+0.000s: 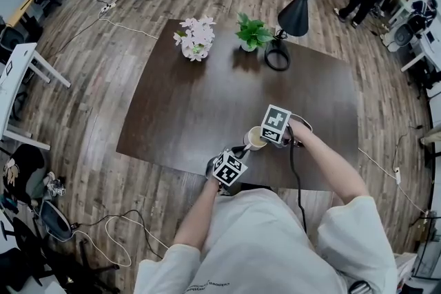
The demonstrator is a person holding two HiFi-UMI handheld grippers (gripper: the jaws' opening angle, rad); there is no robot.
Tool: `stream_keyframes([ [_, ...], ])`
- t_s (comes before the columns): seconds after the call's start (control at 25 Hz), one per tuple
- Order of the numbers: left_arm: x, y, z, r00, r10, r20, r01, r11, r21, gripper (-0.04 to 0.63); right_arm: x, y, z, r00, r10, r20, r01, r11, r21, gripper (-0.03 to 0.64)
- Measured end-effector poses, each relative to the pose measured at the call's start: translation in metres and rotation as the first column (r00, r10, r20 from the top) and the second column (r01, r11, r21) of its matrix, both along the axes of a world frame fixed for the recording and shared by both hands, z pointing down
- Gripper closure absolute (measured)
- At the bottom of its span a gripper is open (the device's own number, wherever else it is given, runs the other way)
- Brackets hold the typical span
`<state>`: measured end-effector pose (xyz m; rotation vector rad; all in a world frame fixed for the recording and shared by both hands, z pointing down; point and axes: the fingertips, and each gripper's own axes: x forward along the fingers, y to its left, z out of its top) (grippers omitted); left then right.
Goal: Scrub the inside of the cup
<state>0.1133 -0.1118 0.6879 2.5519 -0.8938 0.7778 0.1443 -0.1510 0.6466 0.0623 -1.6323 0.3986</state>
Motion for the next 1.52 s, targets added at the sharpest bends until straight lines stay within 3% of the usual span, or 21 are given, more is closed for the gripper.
stream_keyframes([
  [1.52,0.01,-0.016,0.0,0.998,0.069,0.012,-0.069,0.997,-0.022,0.555,-0.015,-0.008,0.004,0.999,0.024,0.042,-0.021,0.998,-0.066,0.526],
])
